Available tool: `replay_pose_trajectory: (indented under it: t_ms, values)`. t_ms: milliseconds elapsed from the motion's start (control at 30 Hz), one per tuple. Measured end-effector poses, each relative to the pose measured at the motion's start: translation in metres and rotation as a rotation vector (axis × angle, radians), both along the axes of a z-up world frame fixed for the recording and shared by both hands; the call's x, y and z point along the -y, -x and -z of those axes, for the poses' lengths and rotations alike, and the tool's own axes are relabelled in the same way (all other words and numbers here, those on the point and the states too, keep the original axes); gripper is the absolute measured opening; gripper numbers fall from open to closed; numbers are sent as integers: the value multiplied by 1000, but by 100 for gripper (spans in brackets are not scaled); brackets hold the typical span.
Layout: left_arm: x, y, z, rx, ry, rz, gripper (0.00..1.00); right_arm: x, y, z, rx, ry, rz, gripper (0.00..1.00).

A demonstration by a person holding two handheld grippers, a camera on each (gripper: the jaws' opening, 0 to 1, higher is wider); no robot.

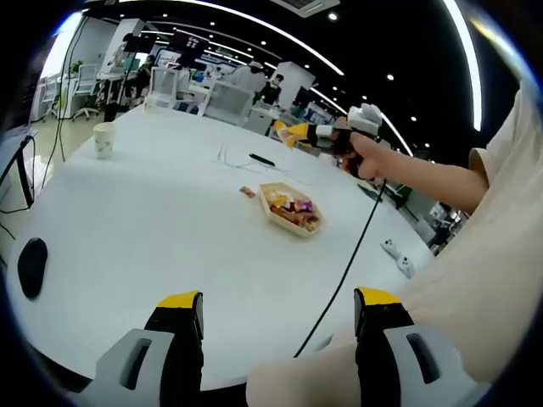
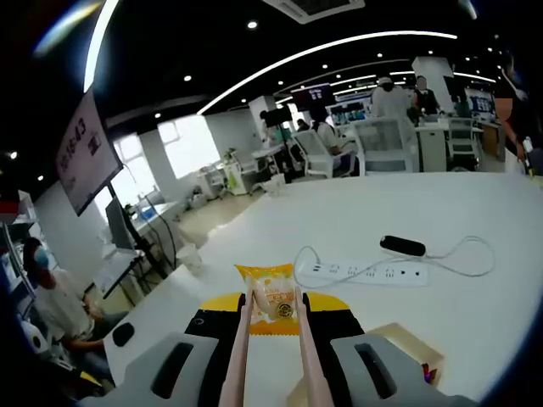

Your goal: Place the target food into the container with the food tongs after gripping and lifting it, then release it inside without dropping or visibly crushing the food.

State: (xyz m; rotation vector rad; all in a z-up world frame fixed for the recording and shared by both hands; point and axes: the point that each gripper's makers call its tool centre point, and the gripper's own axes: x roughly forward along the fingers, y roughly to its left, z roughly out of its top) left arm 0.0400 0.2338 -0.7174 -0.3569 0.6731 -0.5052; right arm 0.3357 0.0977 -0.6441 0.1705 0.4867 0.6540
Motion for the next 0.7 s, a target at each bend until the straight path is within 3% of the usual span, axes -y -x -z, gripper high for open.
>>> replay_pose_trajectory:
  t_ms: [367, 700]
  values:
    - [6, -1, 2, -5, 3, 31, 72, 17, 5, -12, 15, -11, 32, 26]
    - [10, -12, 1, 6, 5, 51, 72, 33, 1, -12, 19, -14, 59, 26]
